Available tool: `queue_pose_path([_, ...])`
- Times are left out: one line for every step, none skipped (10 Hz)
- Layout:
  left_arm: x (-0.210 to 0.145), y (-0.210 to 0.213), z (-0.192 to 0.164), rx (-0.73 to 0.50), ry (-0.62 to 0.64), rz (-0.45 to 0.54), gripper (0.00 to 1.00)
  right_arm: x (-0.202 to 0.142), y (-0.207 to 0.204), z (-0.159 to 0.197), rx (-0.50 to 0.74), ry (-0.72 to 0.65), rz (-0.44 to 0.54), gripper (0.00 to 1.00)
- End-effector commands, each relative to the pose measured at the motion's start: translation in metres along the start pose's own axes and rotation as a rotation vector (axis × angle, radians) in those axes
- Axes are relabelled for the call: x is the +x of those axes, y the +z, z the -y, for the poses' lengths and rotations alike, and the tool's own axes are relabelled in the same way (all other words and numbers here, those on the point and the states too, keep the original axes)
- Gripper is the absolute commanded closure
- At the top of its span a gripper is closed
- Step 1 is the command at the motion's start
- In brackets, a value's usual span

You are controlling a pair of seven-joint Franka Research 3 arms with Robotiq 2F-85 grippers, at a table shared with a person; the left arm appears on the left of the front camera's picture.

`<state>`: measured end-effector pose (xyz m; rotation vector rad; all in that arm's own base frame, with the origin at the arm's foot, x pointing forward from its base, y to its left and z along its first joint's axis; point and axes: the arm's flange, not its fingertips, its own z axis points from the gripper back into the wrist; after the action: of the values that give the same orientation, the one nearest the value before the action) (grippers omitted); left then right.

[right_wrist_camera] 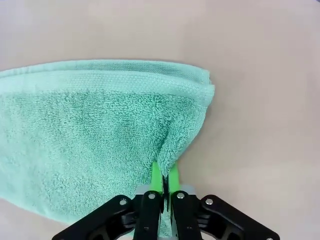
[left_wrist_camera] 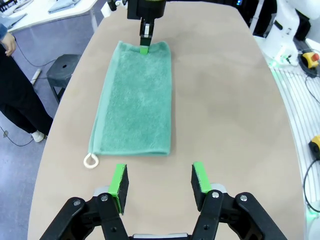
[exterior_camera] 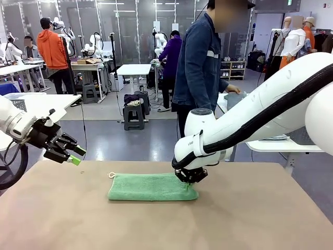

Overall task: Fold the towels and place them in the basket.
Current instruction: When a person lays out a Towel with hook on the table, fold it in half twice.

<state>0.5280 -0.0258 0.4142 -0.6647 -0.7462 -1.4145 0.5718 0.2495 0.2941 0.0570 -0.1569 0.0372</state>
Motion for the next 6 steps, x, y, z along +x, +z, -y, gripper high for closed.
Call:
queue_pose_path([0.002, 0.001, 0.001, 0.0, -0.007, -0.007, 0.35, -0.02, 0.008, 0.049, -0.032, 0.075, -0.009, 1.0])
queue_pose_path([0.002, 0.001, 0.001, 0.0, -0.007, -0.007, 0.35, -0.023, 0.02, 0.057, -0.025, 0.066, 0.011, 1.0])
queue_pose_path([0.002, 0.001, 0.001, 0.0, -0.007, -0.007, 0.35, -0.023, 0.036, 0.055, -0.042, 0.071, 0.04, 1.0])
queue_pose_path([0.002, 0.001, 0.001, 0.0, -0.007, -0.007, 0.35, -0.02, 0.058, 0.038, -0.07, 0.088, 0.07, 1.0])
queue_pose_path([0.002, 0.001, 0.001, 0.0, -0.007, -0.007, 0.35, -0.013, 0.072, 0.015, -0.108, 0.103, 0.085, 1.0])
queue_pose_path([0.002, 0.001, 0.001, 0.0, -0.007, -0.007, 0.35, -0.006, 0.081, -0.014, -0.138, 0.126, 0.091, 1.0])
